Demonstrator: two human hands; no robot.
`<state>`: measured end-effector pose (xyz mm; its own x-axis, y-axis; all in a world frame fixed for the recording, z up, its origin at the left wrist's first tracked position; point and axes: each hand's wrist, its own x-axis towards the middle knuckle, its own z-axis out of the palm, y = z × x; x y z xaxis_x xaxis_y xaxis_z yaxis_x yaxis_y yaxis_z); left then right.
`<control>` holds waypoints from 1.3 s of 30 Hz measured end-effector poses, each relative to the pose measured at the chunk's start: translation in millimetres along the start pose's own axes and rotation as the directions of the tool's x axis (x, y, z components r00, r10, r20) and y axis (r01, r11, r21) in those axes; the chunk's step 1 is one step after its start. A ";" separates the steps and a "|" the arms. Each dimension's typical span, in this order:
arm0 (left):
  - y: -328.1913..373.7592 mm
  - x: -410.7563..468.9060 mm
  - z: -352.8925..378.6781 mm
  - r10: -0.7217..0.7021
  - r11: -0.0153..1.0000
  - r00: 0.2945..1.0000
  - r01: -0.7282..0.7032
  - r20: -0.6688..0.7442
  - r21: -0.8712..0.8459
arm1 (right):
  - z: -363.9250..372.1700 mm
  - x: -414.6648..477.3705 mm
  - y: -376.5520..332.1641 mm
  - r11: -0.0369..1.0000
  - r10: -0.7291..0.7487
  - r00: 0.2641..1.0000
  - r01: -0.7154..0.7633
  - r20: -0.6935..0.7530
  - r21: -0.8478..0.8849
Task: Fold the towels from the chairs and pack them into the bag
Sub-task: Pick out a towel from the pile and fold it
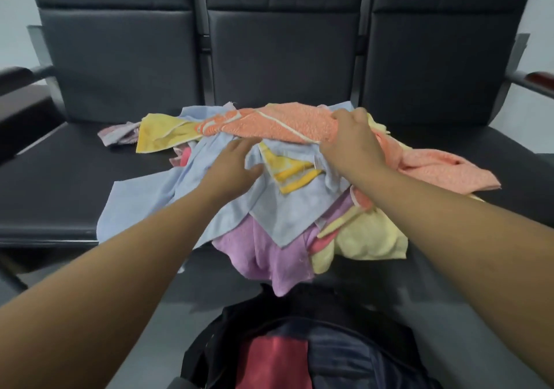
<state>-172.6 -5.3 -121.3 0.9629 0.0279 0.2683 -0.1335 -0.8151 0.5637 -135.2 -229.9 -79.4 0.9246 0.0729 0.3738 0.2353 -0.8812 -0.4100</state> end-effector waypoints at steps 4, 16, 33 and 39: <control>11.2 10.5 31.4 0.077 0.997 0.964 -0.079 0.256 -0.003 | 13.5 25.6 22.1 0.981 0.134 0.991 -0.130 0.017 -0.144; 39.7 1.7 13.2 -0.031 0.922 0.999 0.012 -0.043 -0.387 | -51.6 -9.3 7.6 0.919 -0.124 0.989 0.081 0.085 0.387; 128.3 -52.0 -101.0 0.070 0.801 0.998 -0.054 0.004 -0.596 | -164.9 -91.2 -11.9 0.789 0.011 0.965 -0.170 0.263 0.591; 132.3 -76.5 -101.8 0.198 0.846 0.942 -0.024 0.273 -0.532 | -165.2 -127.6 -28.9 0.695 -0.204 0.916 -0.113 0.345 0.710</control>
<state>-287.8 -56.4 12.2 0.9442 -0.2928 0.1510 -0.2604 -0.3823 0.8866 -309.5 -290.9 22.2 0.9024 0.4078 0.1390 0.2718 -0.2885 -0.9181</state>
